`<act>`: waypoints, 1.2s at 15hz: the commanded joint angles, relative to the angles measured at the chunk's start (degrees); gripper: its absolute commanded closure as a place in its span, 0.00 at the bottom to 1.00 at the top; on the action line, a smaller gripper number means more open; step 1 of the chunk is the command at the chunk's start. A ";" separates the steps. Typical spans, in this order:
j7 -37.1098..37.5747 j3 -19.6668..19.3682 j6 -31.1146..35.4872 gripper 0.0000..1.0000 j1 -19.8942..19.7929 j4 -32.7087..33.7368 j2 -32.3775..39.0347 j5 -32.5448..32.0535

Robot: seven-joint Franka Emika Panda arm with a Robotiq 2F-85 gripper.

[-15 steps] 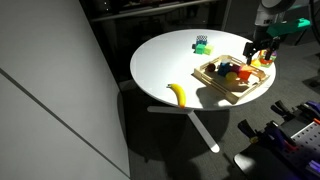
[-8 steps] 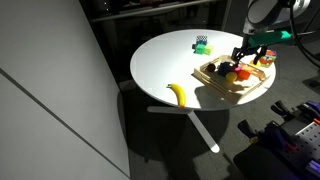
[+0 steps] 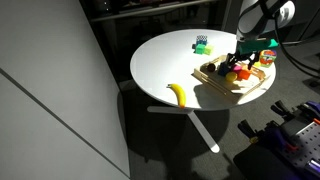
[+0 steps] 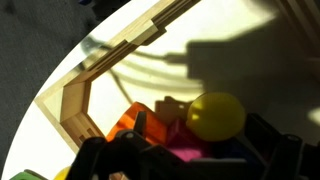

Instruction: Move the plastic lemon to the table

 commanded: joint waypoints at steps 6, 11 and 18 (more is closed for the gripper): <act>1.76 -0.82 1.05 0.00 1.05 4.20 5.30 3.80; 1.91 -0.92 2.65 0.00 1.60 5.28 7.25 4.02; 1.75 -0.83 2.14 0.29 1.82 6.33 8.80 4.29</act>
